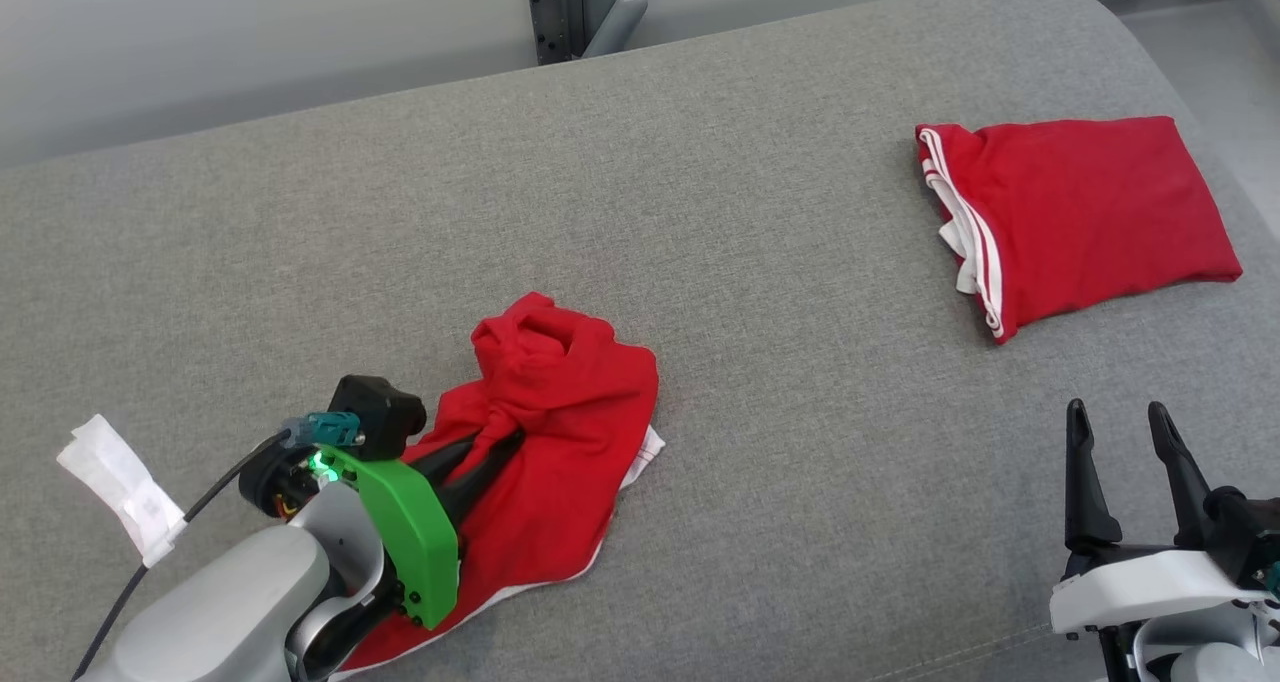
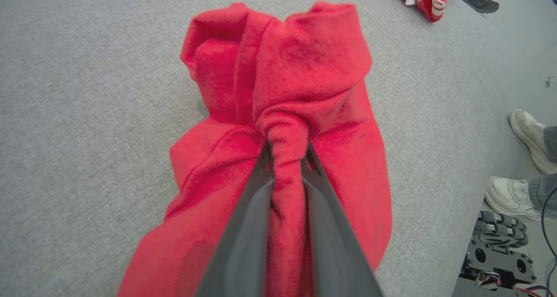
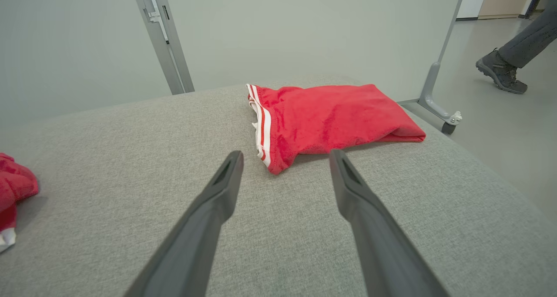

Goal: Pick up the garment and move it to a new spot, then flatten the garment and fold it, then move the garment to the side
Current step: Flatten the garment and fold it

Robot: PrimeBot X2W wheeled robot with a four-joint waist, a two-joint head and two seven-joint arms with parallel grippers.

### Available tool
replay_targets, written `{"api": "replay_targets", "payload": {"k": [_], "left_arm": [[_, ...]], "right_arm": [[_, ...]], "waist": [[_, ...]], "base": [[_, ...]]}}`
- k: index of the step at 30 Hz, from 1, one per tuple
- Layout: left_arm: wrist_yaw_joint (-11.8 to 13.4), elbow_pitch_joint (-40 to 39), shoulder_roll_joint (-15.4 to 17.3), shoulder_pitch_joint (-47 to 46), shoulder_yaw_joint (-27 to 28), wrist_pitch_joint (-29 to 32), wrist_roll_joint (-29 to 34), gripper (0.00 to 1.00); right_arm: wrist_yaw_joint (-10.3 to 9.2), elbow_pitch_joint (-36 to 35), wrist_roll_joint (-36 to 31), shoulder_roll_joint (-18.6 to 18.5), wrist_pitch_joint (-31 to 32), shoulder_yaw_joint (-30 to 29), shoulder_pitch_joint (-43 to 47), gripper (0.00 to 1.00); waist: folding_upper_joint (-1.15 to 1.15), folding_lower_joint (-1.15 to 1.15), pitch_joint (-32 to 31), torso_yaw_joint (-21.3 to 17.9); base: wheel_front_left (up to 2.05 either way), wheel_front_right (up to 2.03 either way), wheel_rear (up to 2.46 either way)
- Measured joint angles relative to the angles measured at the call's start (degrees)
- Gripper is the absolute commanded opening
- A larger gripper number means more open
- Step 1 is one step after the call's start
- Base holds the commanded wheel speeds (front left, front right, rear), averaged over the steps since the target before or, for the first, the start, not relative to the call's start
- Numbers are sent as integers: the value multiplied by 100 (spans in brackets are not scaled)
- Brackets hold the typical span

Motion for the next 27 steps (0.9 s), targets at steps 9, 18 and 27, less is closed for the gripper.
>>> {"api": "replay_targets", "payload": {"k": [9,18,27], "left_arm": [[0,215,-236,-682,-511,-876,511,0],[-1,226,-463,-990,-813,-1358,630,0],[-9,1020,-835,-1035,-856,-1583,619,0]], "right_arm": [[0,-2,-9,1,0,49,-18,100],[0,-2,1,0,0,22,-13,100],[0,-23,36,-2,-1,9,-7,100]], "waist": [[0,0,3,-29],[0,0,17,-290],[0,0,51,-512]], "base": [[0,0,0],[0,0,0],[0,0,0]]}}
